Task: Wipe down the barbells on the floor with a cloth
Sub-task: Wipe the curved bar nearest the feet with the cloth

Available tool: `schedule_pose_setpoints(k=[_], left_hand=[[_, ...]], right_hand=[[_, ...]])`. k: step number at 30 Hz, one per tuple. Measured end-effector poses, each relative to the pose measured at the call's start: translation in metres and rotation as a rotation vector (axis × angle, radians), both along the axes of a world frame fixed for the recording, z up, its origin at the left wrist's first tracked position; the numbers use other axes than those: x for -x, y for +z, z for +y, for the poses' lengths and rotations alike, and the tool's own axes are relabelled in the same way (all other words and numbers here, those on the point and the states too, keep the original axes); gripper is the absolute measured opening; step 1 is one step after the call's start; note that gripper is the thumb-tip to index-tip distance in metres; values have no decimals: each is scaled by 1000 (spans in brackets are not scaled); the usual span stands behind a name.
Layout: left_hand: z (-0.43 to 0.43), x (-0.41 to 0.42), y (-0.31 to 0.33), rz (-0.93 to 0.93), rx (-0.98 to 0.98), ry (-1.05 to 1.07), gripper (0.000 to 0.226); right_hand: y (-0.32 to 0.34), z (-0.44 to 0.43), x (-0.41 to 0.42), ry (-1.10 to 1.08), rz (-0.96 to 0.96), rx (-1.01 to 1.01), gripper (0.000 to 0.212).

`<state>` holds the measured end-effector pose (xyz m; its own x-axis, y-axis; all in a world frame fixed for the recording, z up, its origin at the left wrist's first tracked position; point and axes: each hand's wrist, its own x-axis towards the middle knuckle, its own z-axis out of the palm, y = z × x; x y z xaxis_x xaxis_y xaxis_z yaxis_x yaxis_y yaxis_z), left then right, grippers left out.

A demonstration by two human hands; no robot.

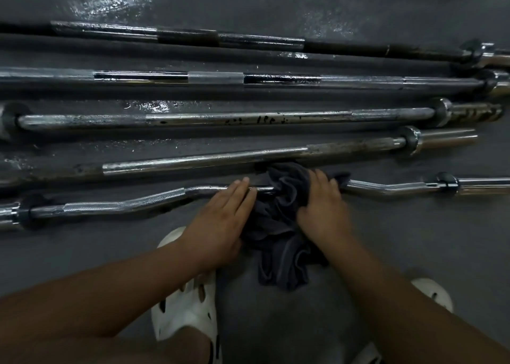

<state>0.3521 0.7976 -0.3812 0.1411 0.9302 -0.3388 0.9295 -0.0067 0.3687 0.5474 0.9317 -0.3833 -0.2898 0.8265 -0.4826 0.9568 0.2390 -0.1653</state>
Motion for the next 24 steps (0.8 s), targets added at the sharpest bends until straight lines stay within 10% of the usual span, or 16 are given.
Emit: schedule_pose_setpoints(k=[6,14,24], left_hand=[[3,4,-6,40,26,-29,85],[-17,23,7,114,76,-41,90],[-45,49,95,238,-27,-103,89]], right_hand=[[7,-28,27,398,120,50,78],[14,-37,53,224,212,6,31],[97,-81,33,-196,473,-141,29]])
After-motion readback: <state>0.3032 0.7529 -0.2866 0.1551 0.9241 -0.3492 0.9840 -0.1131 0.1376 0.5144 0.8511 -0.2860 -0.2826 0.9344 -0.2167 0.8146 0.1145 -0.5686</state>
